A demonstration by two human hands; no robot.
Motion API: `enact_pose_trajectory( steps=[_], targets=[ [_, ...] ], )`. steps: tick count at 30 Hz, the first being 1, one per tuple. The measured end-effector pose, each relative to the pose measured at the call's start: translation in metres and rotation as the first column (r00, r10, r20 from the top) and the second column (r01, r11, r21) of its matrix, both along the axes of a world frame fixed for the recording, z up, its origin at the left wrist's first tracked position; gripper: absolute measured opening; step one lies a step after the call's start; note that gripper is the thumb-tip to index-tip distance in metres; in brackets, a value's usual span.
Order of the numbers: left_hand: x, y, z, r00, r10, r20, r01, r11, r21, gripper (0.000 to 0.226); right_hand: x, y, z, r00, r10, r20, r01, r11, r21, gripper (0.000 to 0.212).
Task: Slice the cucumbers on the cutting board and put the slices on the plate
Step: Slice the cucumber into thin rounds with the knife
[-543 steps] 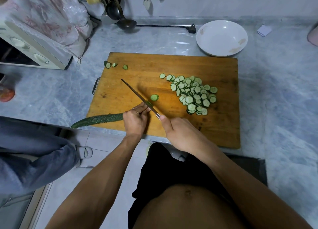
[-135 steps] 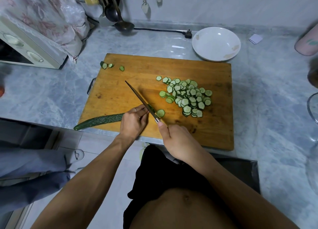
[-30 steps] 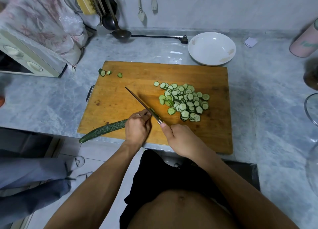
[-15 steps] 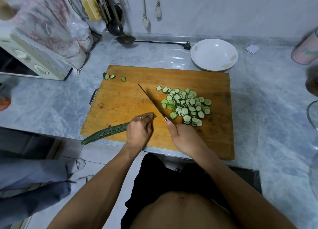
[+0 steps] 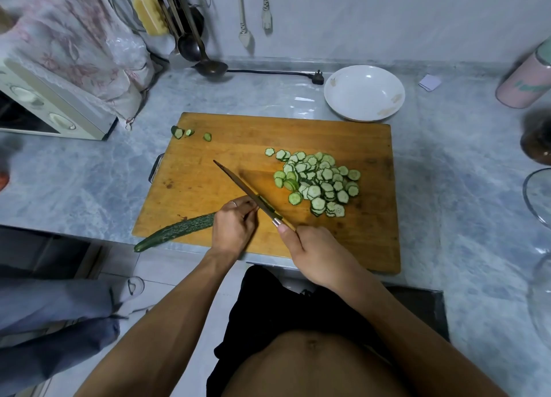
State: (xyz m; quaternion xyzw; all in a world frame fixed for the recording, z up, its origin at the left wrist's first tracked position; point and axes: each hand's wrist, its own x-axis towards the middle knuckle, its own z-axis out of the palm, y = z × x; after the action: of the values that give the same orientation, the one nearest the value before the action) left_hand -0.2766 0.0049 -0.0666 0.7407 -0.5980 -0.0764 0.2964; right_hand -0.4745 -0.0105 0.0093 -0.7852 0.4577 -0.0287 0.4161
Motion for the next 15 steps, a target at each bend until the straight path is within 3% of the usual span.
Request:
enact_pose_trajectory(
  steps=[15],
  targets=[
    [-0.0055,-0.0015,-0.0053,0.999,-0.036,0.033,0.039,0.994,-0.103,0.024,0.0047,-0.0019,0.0005,1.000,-0.023,-0.011,0.024,0.996,0.084,0.056]
  ],
)
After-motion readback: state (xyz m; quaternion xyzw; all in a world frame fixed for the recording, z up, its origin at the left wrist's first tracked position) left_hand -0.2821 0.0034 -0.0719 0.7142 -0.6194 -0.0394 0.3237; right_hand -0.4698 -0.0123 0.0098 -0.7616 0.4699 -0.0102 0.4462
